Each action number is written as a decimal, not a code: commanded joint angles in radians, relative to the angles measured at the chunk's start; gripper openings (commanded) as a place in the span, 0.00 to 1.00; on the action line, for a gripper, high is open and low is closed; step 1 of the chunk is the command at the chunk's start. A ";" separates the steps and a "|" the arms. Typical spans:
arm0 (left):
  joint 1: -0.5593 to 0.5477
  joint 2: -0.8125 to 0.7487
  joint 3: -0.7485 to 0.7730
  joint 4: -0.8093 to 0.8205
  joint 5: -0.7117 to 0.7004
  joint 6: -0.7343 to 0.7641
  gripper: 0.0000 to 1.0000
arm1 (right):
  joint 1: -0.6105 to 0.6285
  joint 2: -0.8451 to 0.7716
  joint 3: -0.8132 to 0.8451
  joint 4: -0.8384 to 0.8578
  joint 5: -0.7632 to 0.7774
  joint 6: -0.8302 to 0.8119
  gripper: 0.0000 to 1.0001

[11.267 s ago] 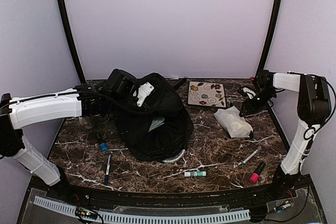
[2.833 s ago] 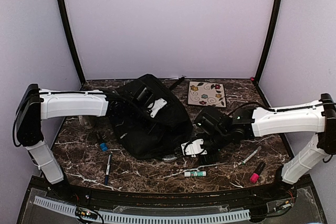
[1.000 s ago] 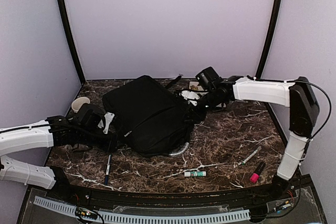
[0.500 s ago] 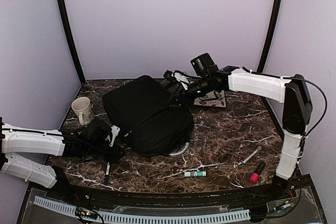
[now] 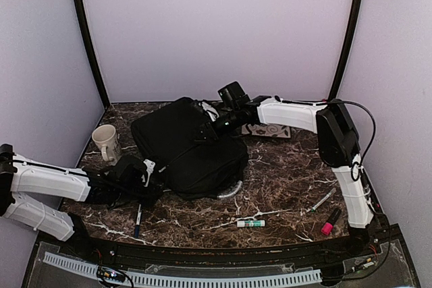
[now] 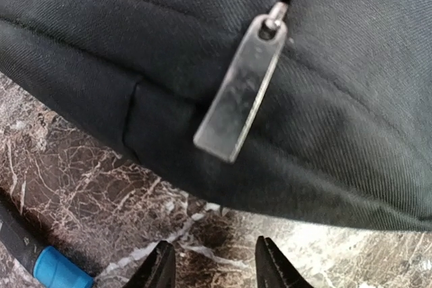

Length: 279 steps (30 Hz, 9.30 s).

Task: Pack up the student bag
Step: Hold the largest pocket of the student bag, then pick up the largest pocket of the bag from the student bag, then zip the largest pocket of the bag in the student bag, then hold the largest pocket of the student bag, then zip the student bag into the largest pocket of the bag.

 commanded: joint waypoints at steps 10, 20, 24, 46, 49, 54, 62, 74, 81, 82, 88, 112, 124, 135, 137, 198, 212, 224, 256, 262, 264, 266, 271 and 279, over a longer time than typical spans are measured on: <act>-0.004 0.014 -0.091 0.269 -0.001 0.057 0.40 | -0.005 0.151 0.017 -0.069 0.092 0.054 0.53; 0.004 0.072 -0.117 0.398 -0.020 0.107 0.37 | -0.005 0.159 0.002 -0.066 0.074 0.060 0.53; 0.008 0.135 -0.113 0.450 -0.010 0.115 0.29 | -0.005 0.157 0.001 -0.066 0.076 0.060 0.53; -0.001 -0.103 -0.134 0.196 0.106 -0.003 0.00 | -0.004 0.144 0.014 -0.071 0.095 0.068 0.52; -0.018 -0.086 -0.126 0.202 0.183 -0.007 0.00 | -0.004 0.161 0.026 -0.076 0.116 0.079 0.52; -0.097 0.024 -0.080 0.242 0.275 0.019 0.00 | -0.004 0.189 0.046 -0.092 0.144 0.087 0.52; -0.217 0.248 0.083 0.333 0.343 0.073 0.00 | -0.003 0.201 0.038 -0.089 0.147 0.093 0.52; -0.286 0.496 0.325 0.411 0.332 0.121 0.00 | -0.008 0.170 0.014 -0.101 0.128 0.064 0.52; -0.286 0.500 0.363 0.366 0.305 0.122 0.08 | -0.025 0.044 -0.012 -0.101 0.078 0.029 0.52; -0.286 0.490 0.366 0.344 0.296 0.121 0.13 | -0.027 0.020 -0.019 -0.101 0.072 0.026 0.52; -0.297 0.372 0.371 0.146 0.352 0.131 0.38 | -0.042 -0.177 -0.152 -0.077 0.063 -0.011 0.54; -0.301 0.302 0.527 -0.207 -0.096 0.587 0.56 | -0.054 -0.327 -0.554 0.016 0.143 -0.148 0.53; -0.301 0.477 0.606 -0.133 -0.158 0.739 0.55 | -0.100 -0.297 -0.505 -0.003 0.139 -0.124 0.53; -0.301 0.542 0.617 -0.182 -0.301 0.746 0.53 | -0.108 -0.504 -0.611 -0.068 0.134 -0.197 0.54; -0.301 0.539 0.600 -0.188 -0.331 0.736 0.50 | -0.109 -0.548 -0.633 -0.081 0.125 -0.207 0.55; -0.154 0.572 0.713 0.122 0.152 0.357 0.00 | 0.123 -0.523 -0.942 0.489 0.455 -0.054 0.42; -0.154 0.553 0.691 0.132 0.145 0.356 0.00 | 0.125 -0.516 -0.962 0.520 0.518 -0.063 0.11; -0.153 0.504 0.618 0.149 0.158 0.372 0.00 | 0.098 -0.591 -0.954 0.332 0.496 -0.155 0.00; -0.160 0.235 0.377 -0.185 0.177 0.336 0.00 | -0.159 -0.533 -0.910 0.292 0.417 -0.374 0.00; -0.159 0.175 0.364 -0.324 0.036 0.312 0.04 | -0.140 -0.558 -0.901 0.232 0.287 -0.423 0.00; -0.160 0.152 0.368 -0.354 0.023 0.301 0.24 | -0.117 -0.570 -0.901 0.208 0.263 -0.434 0.00; -0.161 0.115 0.376 -0.352 0.062 0.298 0.38 | -0.087 -0.582 -0.900 0.183 0.244 -0.445 0.00; -0.184 0.048 0.393 -0.246 0.107 0.276 0.51 | -0.006 -0.629 -0.896 0.144 0.210 -0.437 0.00; -0.197 0.149 0.418 0.006 0.152 0.200 0.57 | 0.044 -0.666 -0.885 0.136 0.184 -0.394 0.00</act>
